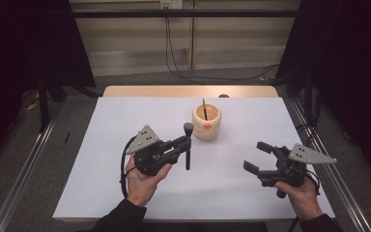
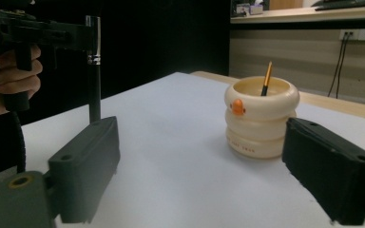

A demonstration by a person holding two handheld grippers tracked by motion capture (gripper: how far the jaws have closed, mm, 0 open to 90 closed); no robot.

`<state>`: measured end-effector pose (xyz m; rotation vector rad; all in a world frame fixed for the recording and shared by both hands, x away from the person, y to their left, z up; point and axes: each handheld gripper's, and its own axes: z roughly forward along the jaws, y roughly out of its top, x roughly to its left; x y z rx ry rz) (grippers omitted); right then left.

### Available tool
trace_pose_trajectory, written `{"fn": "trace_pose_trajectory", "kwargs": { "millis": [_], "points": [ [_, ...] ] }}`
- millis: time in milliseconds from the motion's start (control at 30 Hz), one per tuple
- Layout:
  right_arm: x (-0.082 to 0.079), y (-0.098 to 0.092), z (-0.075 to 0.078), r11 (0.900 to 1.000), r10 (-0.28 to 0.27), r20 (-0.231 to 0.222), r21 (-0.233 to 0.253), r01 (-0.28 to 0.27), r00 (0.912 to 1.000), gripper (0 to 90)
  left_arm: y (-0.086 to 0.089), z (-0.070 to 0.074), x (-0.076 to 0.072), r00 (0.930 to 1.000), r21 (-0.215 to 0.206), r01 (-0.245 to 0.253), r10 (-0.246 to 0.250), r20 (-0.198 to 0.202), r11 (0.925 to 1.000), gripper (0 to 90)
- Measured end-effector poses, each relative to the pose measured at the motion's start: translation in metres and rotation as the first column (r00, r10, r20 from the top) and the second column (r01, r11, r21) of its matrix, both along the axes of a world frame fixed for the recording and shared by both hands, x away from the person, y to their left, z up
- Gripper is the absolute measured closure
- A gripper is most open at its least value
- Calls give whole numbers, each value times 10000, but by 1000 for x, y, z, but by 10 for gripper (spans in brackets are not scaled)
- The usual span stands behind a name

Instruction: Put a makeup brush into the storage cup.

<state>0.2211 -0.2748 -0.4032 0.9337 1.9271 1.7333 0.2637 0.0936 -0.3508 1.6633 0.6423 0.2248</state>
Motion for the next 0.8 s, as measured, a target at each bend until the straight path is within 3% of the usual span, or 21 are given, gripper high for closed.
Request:
{"fn": "trace_pose_trajectory", "kwargs": {
  "millis": [33, 200, 300, 333, 400, 800],
  "points": [
    [1, 1, 1, 10000, 68, -16, 26, -68, 10000, 145, -2, 3, 1, 10000, -192, 54, -53, 60, 9998, 775],
    [10, 8, 7, 9988, 495, 187, -28, -495, 9986, 199, -10, 11, 1, 9991, -269, 315, -307, 295, 9991, 776],
    [13, 13, 11, 9956, 925, -10, -120, -925, 9957, 211, -16, 15, 1, 9984, -111, 341, -336, 444, 9994, 776],
    [14, 14, 12, 9947, 1018, -48, -117, -1018, 9948, 212, -17, 15, 2, 9975, -190, 570, -561, 441, 9982, 775],
    [16, 18, 14, 9926, 1214, -15, -96, -1214, 9926, 216, -18, 14, 2, 9980, -320, 500, -487, 412, 9982, 776],
    [33, 54, 25, 9682, 2494, -428, -76, -2499, 9675, 282, -14, 10, 1, 9985, -434, 466, -453, 303, 9980, 776]
  ]
}}
